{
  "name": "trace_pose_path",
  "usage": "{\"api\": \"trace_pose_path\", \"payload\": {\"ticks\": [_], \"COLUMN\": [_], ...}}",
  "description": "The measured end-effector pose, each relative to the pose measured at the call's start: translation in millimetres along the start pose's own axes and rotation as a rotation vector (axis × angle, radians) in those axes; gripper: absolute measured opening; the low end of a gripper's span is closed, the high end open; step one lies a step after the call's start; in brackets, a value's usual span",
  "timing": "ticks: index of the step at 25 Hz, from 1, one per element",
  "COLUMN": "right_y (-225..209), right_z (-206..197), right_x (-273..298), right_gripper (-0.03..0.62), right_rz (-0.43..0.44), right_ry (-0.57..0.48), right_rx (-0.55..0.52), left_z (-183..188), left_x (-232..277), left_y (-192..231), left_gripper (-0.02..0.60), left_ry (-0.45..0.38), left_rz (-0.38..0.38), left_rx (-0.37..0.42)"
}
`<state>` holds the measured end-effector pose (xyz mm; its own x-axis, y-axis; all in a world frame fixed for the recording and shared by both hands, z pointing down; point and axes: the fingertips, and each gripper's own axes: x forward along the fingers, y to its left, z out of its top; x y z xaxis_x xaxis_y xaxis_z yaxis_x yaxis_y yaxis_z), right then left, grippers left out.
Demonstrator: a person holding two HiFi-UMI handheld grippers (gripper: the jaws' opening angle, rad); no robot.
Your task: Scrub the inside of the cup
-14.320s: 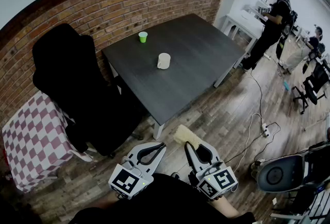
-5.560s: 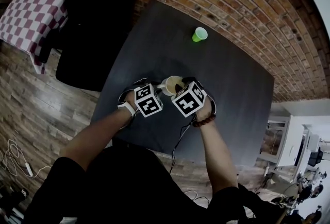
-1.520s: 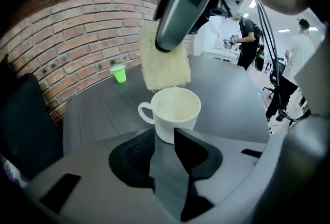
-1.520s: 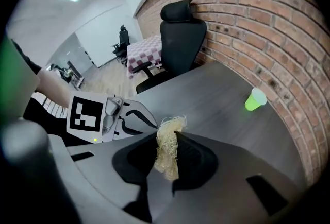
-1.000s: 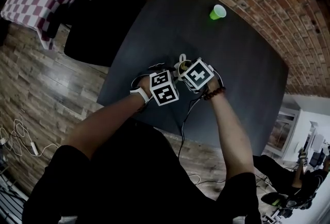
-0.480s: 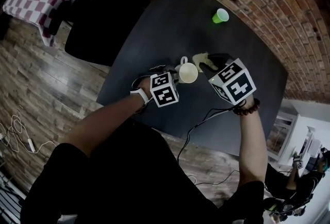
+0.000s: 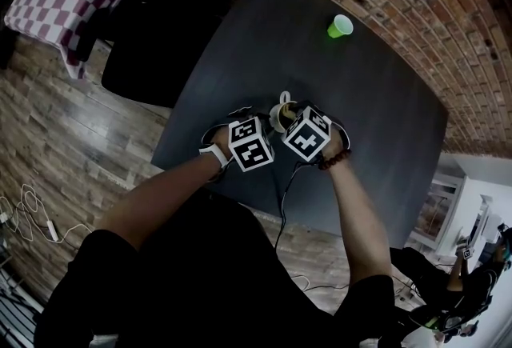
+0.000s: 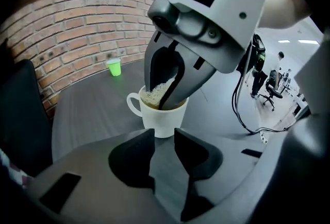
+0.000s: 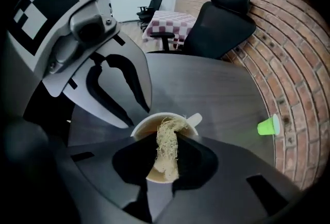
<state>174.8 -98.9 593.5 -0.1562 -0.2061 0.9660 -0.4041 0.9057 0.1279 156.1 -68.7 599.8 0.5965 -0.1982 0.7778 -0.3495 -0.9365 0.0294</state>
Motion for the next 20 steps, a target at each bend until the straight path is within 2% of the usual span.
{"api": "trace_pose_path", "payload": {"ticks": [3,5,9,11,12,14,18,20], "right_y": [-4.0,-2.6,-4.4,-12.7,-17.1,-22.4,-20.4,-12.2], "right_z": [0.3,4.4,9.1,2.6,-0.6,-4.4,-8.6,-13.0], "right_x": [-9.3,-28.6,-75.8,-98.4,-110.1,-135.5,-189.1,-210.8], "right_gripper": [0.091,0.091,0.091,0.091,0.091,0.091,0.091,0.091], "right_rz": [-0.043,-0.102,-0.293,-0.386,-0.418,-0.439,-0.413,-0.440], "right_ry": [-0.002,-0.003,0.013,0.016,-0.003,-0.102,-0.463,-0.633], "right_rx": [-0.040,-0.123,-0.313,-0.317,-0.278,-0.109,0.365,0.508], "left_z": [-0.9,-0.4,-11.7,-18.4,-21.7,-28.8,-40.6,-39.3], "left_x": [-4.0,-13.1,-41.8,-60.8,-71.6,-95.1,-147.3,-173.9], "left_y": [-0.5,1.9,13.7,22.6,28.1,40.0,61.2,64.4], "left_gripper": [0.127,0.127,0.127,0.127,0.127,0.127,0.127,0.127], "left_ry": [-0.004,-0.013,-0.037,-0.055,-0.066,-0.090,-0.166,-0.205], "left_rz": [0.005,0.026,0.094,0.134,0.160,0.223,0.381,0.453], "left_rx": [0.004,0.046,0.136,0.138,0.131,0.100,-0.022,-0.048]}}
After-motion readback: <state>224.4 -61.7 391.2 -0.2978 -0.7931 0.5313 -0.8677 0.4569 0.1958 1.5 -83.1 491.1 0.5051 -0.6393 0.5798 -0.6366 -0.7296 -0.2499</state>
